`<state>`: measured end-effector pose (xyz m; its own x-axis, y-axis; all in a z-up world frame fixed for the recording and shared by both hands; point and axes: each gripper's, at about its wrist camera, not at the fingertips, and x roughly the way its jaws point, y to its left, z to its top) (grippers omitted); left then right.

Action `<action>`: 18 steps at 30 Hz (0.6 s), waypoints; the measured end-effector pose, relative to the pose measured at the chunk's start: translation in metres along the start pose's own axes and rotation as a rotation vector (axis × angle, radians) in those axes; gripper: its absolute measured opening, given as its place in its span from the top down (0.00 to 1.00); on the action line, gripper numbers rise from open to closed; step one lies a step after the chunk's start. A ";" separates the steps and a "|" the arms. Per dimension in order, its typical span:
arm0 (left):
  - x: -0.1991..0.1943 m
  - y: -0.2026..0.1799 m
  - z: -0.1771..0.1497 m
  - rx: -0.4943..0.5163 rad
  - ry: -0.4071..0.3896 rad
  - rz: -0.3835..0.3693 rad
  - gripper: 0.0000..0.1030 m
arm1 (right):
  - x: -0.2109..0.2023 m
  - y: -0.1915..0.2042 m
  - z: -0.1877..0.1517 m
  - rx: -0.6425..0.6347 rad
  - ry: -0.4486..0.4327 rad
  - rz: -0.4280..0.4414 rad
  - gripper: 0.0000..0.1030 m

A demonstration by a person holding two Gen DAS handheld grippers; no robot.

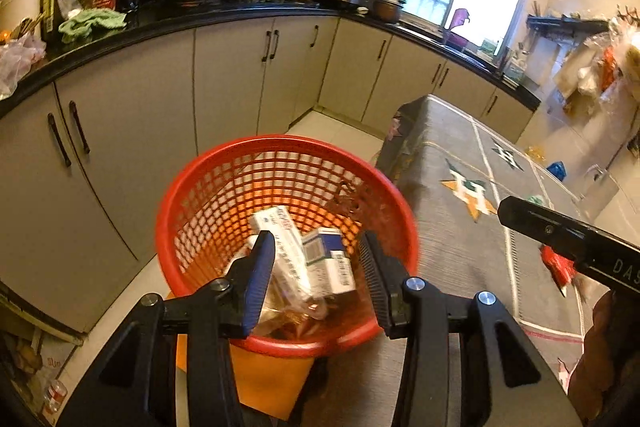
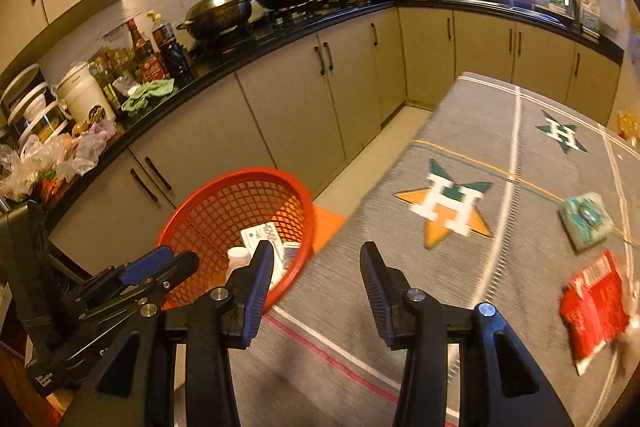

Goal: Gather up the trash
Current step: 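Withdraw both tools from the basket toward the table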

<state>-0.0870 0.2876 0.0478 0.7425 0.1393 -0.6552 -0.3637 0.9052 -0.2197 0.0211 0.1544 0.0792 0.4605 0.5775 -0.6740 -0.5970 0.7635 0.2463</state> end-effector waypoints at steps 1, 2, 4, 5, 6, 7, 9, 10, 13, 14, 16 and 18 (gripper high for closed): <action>-0.003 -0.006 -0.001 0.010 -0.001 -0.005 0.58 | -0.005 -0.004 -0.001 0.006 -0.004 0.000 0.53; -0.006 -0.010 -0.003 0.016 -0.003 -0.009 0.58 | -0.010 -0.009 -0.003 0.012 -0.009 -0.001 0.53; -0.013 -0.022 -0.007 0.034 -0.005 -0.017 0.58 | -0.021 -0.017 -0.008 0.021 -0.017 -0.007 0.53; -0.017 -0.029 -0.009 0.046 -0.006 -0.022 0.58 | -0.027 -0.022 -0.011 0.025 -0.022 -0.012 0.53; -0.019 -0.034 -0.010 0.056 -0.005 -0.025 0.58 | -0.033 -0.027 -0.014 0.031 -0.027 -0.015 0.53; -0.023 -0.041 -0.013 0.070 -0.005 -0.027 0.58 | -0.037 -0.031 -0.016 0.036 -0.031 -0.016 0.53; -0.029 -0.053 -0.017 0.089 -0.003 -0.033 0.58 | -0.048 -0.040 -0.022 0.046 -0.041 -0.023 0.53; -0.031 -0.060 -0.019 0.101 0.000 -0.038 0.58 | -0.055 -0.047 -0.025 0.054 -0.050 -0.030 0.53; -0.038 -0.084 -0.026 0.143 0.005 -0.049 0.58 | -0.073 -0.067 -0.033 0.084 -0.070 -0.045 0.53; -0.040 -0.092 -0.028 0.157 0.008 -0.054 0.58 | -0.080 -0.076 -0.036 0.096 -0.079 -0.055 0.53; -0.043 -0.110 -0.032 0.187 0.014 -0.067 0.58 | -0.094 -0.095 -0.042 0.121 -0.096 -0.082 0.53; -0.044 -0.128 -0.036 0.214 0.025 -0.082 0.57 | -0.106 -0.114 -0.046 0.148 -0.108 -0.102 0.53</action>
<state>-0.0932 0.1507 0.0789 0.7498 0.0542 -0.6595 -0.1728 0.9781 -0.1161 0.0101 -0.0075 0.0903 0.5862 0.5168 -0.6240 -0.4445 0.8490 0.2856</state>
